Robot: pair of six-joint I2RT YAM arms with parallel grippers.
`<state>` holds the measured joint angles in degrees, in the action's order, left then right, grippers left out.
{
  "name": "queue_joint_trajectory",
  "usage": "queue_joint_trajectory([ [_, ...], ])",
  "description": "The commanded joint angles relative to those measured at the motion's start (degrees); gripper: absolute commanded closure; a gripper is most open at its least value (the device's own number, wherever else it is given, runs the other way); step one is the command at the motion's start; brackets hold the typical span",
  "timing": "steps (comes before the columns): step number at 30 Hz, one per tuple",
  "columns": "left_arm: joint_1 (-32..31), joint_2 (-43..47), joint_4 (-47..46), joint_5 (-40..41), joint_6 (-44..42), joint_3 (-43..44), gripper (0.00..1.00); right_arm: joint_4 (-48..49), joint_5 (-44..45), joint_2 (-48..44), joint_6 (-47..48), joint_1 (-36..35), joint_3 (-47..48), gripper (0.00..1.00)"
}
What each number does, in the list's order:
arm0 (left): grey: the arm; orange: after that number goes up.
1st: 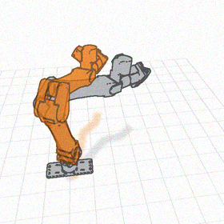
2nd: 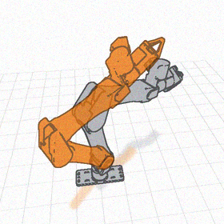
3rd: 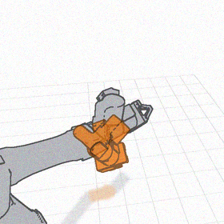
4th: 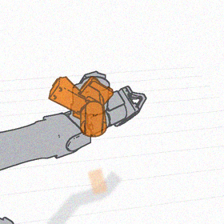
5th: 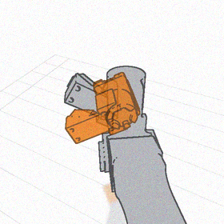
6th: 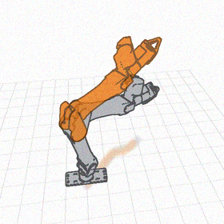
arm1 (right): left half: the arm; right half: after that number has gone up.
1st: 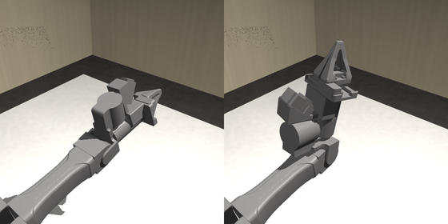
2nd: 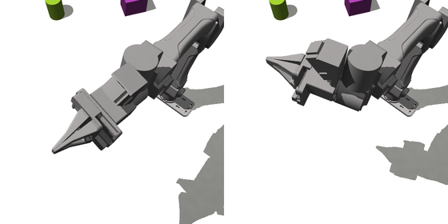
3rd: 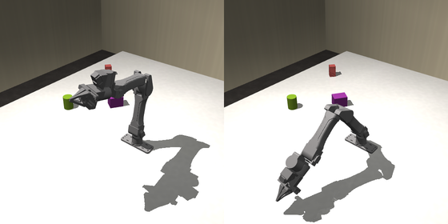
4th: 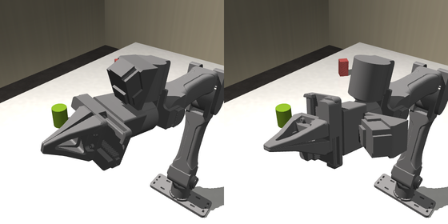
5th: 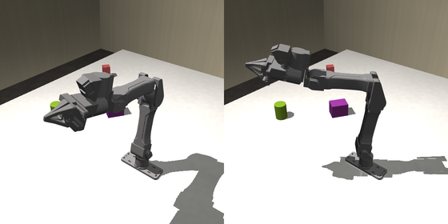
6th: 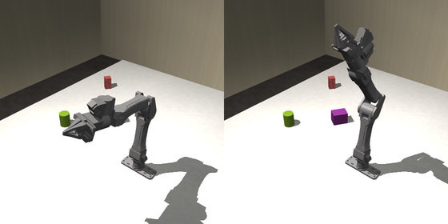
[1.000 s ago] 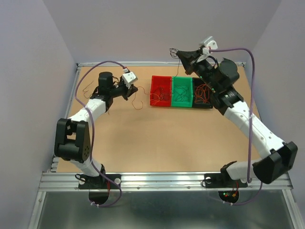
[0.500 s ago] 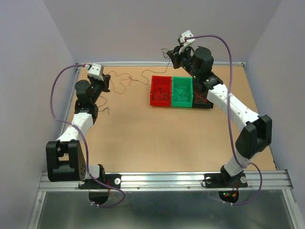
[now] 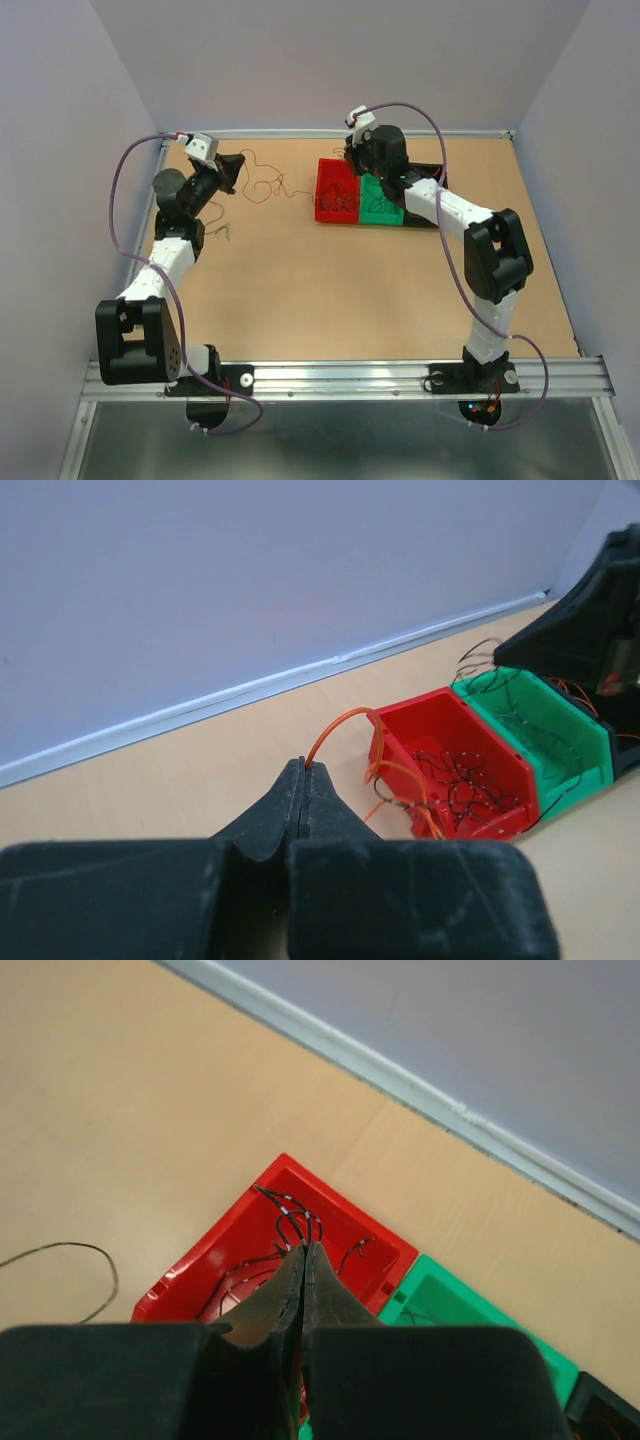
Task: Untangle the cables
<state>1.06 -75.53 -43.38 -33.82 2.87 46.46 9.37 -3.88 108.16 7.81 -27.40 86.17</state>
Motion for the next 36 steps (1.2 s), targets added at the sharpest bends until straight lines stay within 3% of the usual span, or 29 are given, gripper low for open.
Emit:
queue_joint_trajectory([
  [1,-0.9,2.6,-3.7,-4.8,0.1,0.1,1.0,-4.3,-4.6,7.9,0.6,0.2,2.4,0.99],
  [7,-7.1,5.5,-0.5,-6.3,-6.2,-0.3,1.0,-19.1,-3.4,20.0,2.1,-1.5,13.6,0.99],
  [12,-13.1,7.1,3.6,-3.1,-11.1,-0.1,1.0,-23.9,-4.1,20.9,0.0,-1.4,13.5,0.99],
  [15,-14.9,6.2,4.3,-2.7,-9.8,1.3,1.0,-23.9,-6.1,17.8,-0.3,-1.3,10.8,0.99],
  [19,-17.0,4.4,4.7,-3.9,-6.6,5.8,1.0,-23.7,-10.2,11.7,-0.4,-1.2,8.4,0.82],
  [22,-19.9,2.2,5.6,-0.3,-6.6,8.9,1.0,-23.1,-10.3,6.6,-0.6,-0.6,6.6,0.48],
  [26,-22.3,-2.6,8.3,2.4,-7.1,13.9,1.0,-19.1,-13.3,-0.6,-0.3,1.3,1.9,0.19],
  [31,-22.8,-11.1,9.7,6.2,-4.6,21.7,1.0,-11.8,-15.1,-8.2,-1.1,3.9,-6.3,0.11],
  [34,-22.7,-14.6,10.6,7.0,-4.4,25.9,1.0,-7.9,-18.0,-10.2,-1.3,5.0,-8.7,0.11],
  [36,-22.8,-17.6,10.8,7.1,-3.7,27.7,1.0,-4.9,-20.2,-11.0,-1.2,5.4,-11.7,0.16],
])
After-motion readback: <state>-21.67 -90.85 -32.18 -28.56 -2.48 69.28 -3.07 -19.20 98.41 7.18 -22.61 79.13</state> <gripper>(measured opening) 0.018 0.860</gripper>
